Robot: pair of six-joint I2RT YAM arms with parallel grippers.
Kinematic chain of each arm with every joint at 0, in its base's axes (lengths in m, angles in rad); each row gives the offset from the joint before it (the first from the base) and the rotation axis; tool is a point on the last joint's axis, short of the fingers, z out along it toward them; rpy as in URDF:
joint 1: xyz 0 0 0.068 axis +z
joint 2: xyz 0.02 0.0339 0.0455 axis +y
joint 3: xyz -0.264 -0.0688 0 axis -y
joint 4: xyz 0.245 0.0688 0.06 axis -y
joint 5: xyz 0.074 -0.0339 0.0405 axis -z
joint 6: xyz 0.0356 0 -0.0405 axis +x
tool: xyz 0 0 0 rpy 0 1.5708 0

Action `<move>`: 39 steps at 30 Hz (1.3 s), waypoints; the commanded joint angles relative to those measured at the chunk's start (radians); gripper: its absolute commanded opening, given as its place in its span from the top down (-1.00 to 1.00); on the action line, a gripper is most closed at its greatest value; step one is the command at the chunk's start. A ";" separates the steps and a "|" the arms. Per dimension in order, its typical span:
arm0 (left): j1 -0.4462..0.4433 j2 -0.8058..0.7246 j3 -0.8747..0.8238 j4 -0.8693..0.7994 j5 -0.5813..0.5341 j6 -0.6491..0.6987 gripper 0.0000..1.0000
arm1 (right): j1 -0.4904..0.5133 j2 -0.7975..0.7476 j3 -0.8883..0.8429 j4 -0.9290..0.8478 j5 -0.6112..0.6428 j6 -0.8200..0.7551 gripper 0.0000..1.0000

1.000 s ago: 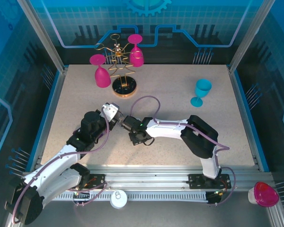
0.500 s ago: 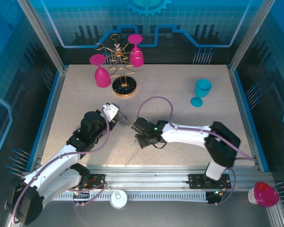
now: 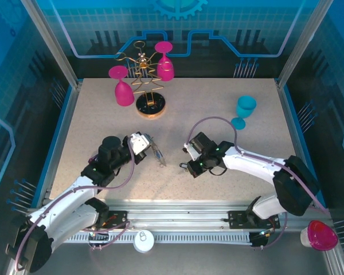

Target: Put the keys on the keyring

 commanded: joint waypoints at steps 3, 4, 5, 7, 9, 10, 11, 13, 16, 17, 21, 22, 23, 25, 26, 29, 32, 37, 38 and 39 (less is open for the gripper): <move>0.006 0.026 0.033 -0.015 0.113 0.031 1.00 | -0.036 0.067 -0.013 -0.008 -0.070 0.007 1.00; 0.006 0.028 0.033 -0.020 0.119 0.031 1.00 | -0.040 0.078 -0.013 -0.006 -0.069 0.007 1.00; 0.006 0.029 0.034 -0.024 0.122 0.031 1.00 | -0.041 0.085 -0.014 -0.006 -0.067 0.007 1.00; 0.005 0.029 0.033 -0.028 0.129 0.031 1.00 | -0.047 0.101 -0.016 -0.009 -0.055 0.004 1.00; 0.005 0.030 0.034 -0.031 0.135 0.032 1.00 | -0.052 0.114 -0.018 -0.012 -0.049 0.005 1.00; 0.006 0.032 0.035 -0.033 0.138 0.032 1.00 | -0.054 0.120 -0.019 -0.011 -0.047 0.005 1.00; 0.007 0.033 0.036 -0.036 0.142 0.031 1.00 | -0.055 0.125 -0.019 -0.012 -0.045 0.006 0.99; 0.006 0.035 0.038 -0.039 0.147 0.032 1.00 | -0.056 0.137 -0.019 -0.013 -0.038 0.007 0.97; 0.006 0.034 0.037 -0.044 0.149 0.031 1.00 | -0.055 0.145 -0.017 -0.017 -0.021 0.007 0.91; 0.005 0.033 0.037 -0.044 0.149 0.031 1.00 | -0.057 0.146 -0.017 -0.019 -0.018 0.007 0.87; 0.006 0.034 0.038 -0.045 0.154 0.028 1.00 | -0.055 0.137 -0.017 -0.021 -0.013 0.007 0.63; 0.005 0.033 0.037 -0.045 0.155 0.028 1.00 | -0.056 0.132 -0.017 -0.022 -0.010 0.008 0.58; 0.006 0.034 0.038 -0.045 0.156 0.028 1.00 | -0.055 0.129 -0.017 -0.024 -0.008 0.008 0.56; 0.006 0.034 0.038 -0.045 0.156 0.028 1.00 | -0.055 0.126 -0.015 -0.024 -0.007 0.010 0.52; 0.006 0.034 0.038 -0.043 0.156 0.028 1.00 | -0.055 0.126 -0.015 -0.023 -0.005 0.011 0.51; 0.005 0.034 0.038 -0.043 0.156 0.028 1.00 | -0.056 0.128 -0.013 -0.025 0.008 0.012 0.50; 0.005 0.035 0.039 -0.043 0.157 0.028 1.00 | -0.055 0.128 -0.007 -0.024 0.008 0.013 0.51; 0.005 0.036 0.039 -0.044 0.159 0.028 1.00 | -0.056 0.122 -0.001 -0.023 0.006 0.014 0.55; 0.005 0.035 0.040 -0.044 0.159 0.027 1.00 | -0.055 0.122 0.000 -0.023 0.007 0.014 0.56; 0.005 0.035 0.038 -0.043 0.159 0.029 1.00 | -0.056 0.121 0.000 -0.020 0.005 0.014 0.57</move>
